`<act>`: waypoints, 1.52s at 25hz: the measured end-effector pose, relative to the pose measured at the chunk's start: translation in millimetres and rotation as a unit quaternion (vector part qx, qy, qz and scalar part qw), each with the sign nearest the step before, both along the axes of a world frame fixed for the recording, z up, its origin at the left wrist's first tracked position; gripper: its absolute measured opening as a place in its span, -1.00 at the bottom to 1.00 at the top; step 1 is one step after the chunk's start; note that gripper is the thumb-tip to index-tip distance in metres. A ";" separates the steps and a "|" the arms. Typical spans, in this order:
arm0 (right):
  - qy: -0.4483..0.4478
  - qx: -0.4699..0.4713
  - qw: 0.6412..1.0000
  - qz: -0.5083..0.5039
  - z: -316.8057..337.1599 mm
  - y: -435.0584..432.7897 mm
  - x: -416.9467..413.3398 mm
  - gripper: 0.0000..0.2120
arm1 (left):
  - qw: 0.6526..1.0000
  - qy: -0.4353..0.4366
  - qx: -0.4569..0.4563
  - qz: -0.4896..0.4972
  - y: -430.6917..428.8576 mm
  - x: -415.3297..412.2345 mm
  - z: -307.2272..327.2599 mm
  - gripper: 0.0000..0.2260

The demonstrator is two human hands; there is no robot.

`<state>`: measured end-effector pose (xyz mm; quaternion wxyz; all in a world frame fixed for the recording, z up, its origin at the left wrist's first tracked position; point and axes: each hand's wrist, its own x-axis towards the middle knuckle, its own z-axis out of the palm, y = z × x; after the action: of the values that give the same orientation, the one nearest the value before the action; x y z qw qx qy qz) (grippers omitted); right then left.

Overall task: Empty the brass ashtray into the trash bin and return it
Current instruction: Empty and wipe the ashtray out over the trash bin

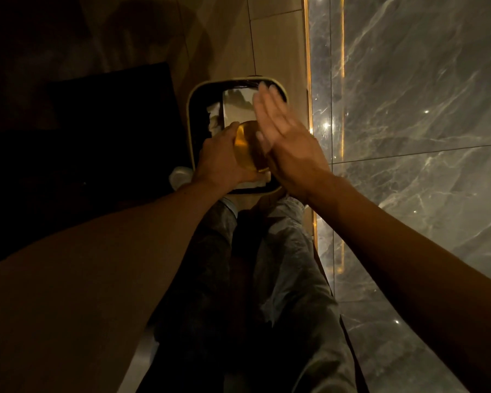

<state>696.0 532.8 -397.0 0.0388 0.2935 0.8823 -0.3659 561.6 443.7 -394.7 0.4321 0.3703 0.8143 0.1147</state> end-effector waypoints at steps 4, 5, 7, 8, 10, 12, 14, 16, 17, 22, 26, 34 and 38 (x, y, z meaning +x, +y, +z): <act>-0.030 -0.038 0.993 0.111 -12.0 -6.6 7.2 -0.46 | 1.000 -0.001 0.026 -0.013 7.0 1.2 -2.2 -0.18; -0.034 -0.040 0.992 0.114 -11.0 -5.8 8.1 -0.46 | 1.000 -0.002 0.025 -0.013 6.9 0.9 -2.7 -0.19; 0.007 -0.009 0.999 0.043 1.9 -0.4 -0.3 -0.48 | 1.000 0.000 0.028 -0.005 5.8 -0.4 -5.0 -0.24; 0.030 0.011 0.999 -0.004 9.2 1.6 -5.1 -0.50 | 0.999 0.000 0.036 -0.003 6.5 -0.2 -5.5 -0.26; 0.037 0.015 0.999 -0.025 6.2 0.4 -5.5 -0.51 | 0.998 -0.004 0.062 -0.003 10.1 1.9 -5.2 -0.30; -0.008 -0.018 0.998 0.060 -6.6 -4.2 2.2 -0.49 | 0.998 -0.008 0.068 -0.005 12.1 4.4 -4.3 -0.29; -0.026 -0.015 0.994 0.109 -13.2 -4.4 6.1 -0.48 | 0.999 0.004 0.038 -0.014 9.6 4.2 -1.5 -0.26; -0.002 0.010 0.999 0.048 -8.9 -1.7 -1.4 -0.48 | 0.999 0.012 0.040 -0.008 7.0 2.1 -2.0 -0.24; 0.003 0.011 1.000 0.027 -8.7 -1.0 -3.4 -0.48 | 0.999 0.009 0.052 -0.009 7.3 1.5 -2.5 -0.24; -0.021 -0.016 0.997 0.077 -9.9 3.1 2.2 -0.47 | 0.999 0.007 0.045 -0.019 8.2 1.0 -1.8 -0.25; 0.024 0.043 0.998 -0.026 -5.4 5.9 -0.7 -0.49 | 0.998 -0.005 0.062 0.000 12.5 0.7 -6.1 -0.23; 0.001 -0.233 0.969 -0.084 -14.1 -4.8 10.7 -0.39 | 0.999 0.009 0.036 -0.039 9.9 -3.2 -4.4 -0.13; 0.016 -0.344 0.915 -0.210 -8.4 2.6 8.9 -0.56 | 1.000 -0.002 0.014 -0.009 13.0 -4.3 -1.5 -0.11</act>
<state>704.9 535.4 -405.4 0.0457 0.4345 0.6206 -0.6511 557.3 456.7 -396.2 0.4295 0.3833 0.8084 0.1226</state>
